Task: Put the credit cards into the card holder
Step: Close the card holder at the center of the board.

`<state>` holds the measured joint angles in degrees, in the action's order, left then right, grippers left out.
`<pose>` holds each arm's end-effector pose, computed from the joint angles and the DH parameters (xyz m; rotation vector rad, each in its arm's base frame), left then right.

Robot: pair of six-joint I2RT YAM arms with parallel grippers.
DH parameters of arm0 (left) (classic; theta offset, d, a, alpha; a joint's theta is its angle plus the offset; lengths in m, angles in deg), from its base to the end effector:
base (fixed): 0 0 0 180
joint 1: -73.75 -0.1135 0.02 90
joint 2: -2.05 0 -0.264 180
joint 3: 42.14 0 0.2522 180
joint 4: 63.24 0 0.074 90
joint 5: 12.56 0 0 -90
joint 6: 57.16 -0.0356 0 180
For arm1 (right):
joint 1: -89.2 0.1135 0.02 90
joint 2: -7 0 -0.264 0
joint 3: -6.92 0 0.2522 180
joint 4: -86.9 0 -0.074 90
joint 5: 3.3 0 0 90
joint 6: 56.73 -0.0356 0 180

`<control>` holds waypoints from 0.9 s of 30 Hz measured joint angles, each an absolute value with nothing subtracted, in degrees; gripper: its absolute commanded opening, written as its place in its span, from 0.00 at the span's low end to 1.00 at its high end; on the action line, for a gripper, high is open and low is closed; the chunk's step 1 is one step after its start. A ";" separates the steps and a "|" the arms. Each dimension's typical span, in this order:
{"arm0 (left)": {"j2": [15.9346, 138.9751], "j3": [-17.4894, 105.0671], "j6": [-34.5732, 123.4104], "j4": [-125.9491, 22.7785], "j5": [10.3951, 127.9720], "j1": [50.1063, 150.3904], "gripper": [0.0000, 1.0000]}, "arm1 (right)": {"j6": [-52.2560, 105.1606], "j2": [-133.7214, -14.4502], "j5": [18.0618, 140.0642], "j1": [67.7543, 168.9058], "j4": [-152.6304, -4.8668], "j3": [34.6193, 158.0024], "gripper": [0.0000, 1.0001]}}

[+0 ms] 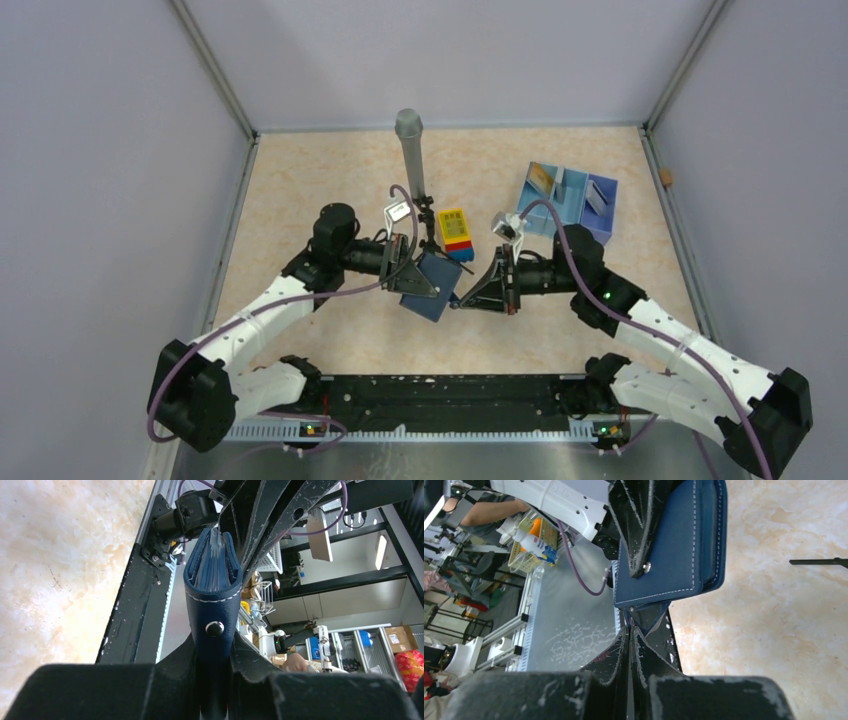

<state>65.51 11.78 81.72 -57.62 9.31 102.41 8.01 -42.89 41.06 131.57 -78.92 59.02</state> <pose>0.1903 -0.1417 0.2851 0.6439 2.0745 -1.9414 0.1296 0.1527 0.3046 -0.9171 1.7708 1.5109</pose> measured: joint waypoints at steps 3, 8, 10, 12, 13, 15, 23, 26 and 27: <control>65.73 11.78 81.77 -57.32 8.63 102.09 0.00 | 7.99 -42.89 39.46 131.57 -80.54 58.98 0.00; 65.73 11.80 77.66 -52.05 10.14 101.65 0.00 | 6.98 -42.89 37.03 131.59 -83.57 58.92 0.00; 65.97 11.80 75.91 -49.69 11.80 101.12 0.00 | 6.18 -42.92 35.98 131.79 -85.04 58.92 0.00; 65.97 11.80 74.66 -47.98 13.09 100.80 0.00 | 5.67 -43.29 35.81 131.86 -86.31 58.92 0.00; 65.97 11.80 74.18 -47.59 13.52 100.77 0.00 | 5.56 -43.61 35.90 131.86 -86.81 58.92 0.00; 65.95 11.80 73.33 -46.98 14.14 100.77 0.00 | 5.24 -44.58 37.12 131.92 -87.11 58.92 0.00; 61.66 9.33 74.20 -51.11 19.99 100.77 0.00 | -0.88 -39.86 54.54 132.21 -89.76 51.96 0.59; 58.17 6.84 75.38 -54.69 22.79 100.80 0.00 | -5.12 -37.74 60.18 132.21 -92.25 47.83 0.61; 57.47 6.65 75.41 -55.46 23.18 100.80 0.00 | -6.24 -38.08 61.30 132.21 -93.47 47.20 0.62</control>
<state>57.47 6.65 75.41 -55.46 23.18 100.80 -6.24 -38.08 61.30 132.21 -93.47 47.20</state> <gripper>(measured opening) 0.194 0.601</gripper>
